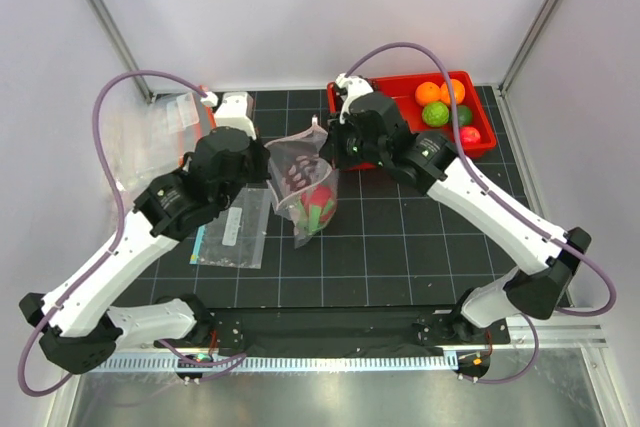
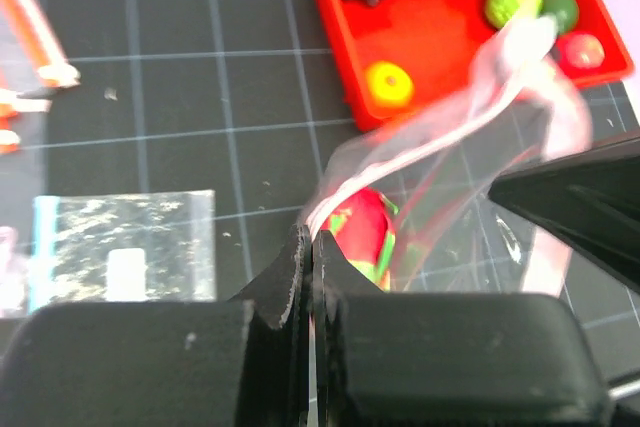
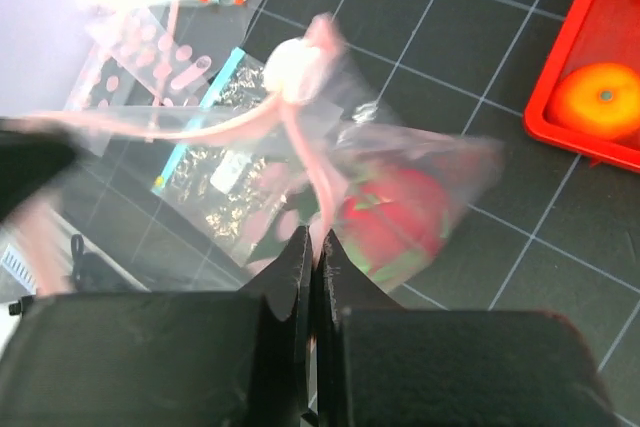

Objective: Place the food in the zip-top bag and seal the zipper
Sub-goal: Adjust the zipper food storage bag at the center of the board, then pick up the fake fruit from the bin, then place the fake fruit in the zipper food storage bag.

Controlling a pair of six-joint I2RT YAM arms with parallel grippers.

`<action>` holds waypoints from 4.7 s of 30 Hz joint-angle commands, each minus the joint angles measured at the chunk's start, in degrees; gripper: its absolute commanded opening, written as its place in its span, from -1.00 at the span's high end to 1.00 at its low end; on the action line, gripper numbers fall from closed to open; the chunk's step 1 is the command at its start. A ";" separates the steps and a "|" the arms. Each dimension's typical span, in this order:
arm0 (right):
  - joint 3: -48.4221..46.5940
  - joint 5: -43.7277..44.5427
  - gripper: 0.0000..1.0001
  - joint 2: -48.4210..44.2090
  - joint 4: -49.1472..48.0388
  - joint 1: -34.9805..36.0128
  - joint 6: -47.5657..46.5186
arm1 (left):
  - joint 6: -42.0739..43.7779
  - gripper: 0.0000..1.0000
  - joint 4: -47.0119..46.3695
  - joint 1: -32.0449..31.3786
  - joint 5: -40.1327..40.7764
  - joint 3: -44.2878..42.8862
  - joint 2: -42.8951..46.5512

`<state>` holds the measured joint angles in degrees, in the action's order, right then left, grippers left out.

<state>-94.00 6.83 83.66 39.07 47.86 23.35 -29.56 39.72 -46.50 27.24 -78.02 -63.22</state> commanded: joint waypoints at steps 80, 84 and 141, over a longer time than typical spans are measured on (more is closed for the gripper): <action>-10.27 21.21 0.98 38.00 -34.93 -26.41 1.00 | 3.11 0.99 -17.58 1.68 2.99 9.99 -5.86; -4.98 21.12 0.98 30.79 -36.17 -26.23 -0.59 | 3.19 1.00 -17.49 1.68 3.43 9.99 -5.77; 18.51 -29.77 0.98 -24.07 -35.65 -10.33 15.85 | -5.16 0.99 -14.94 -0.26 -23.29 -1.88 -11.40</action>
<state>-70.00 -23.59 60.69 5.61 36.01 40.58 -34.54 27.18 -46.61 4.43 -78.54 -74.24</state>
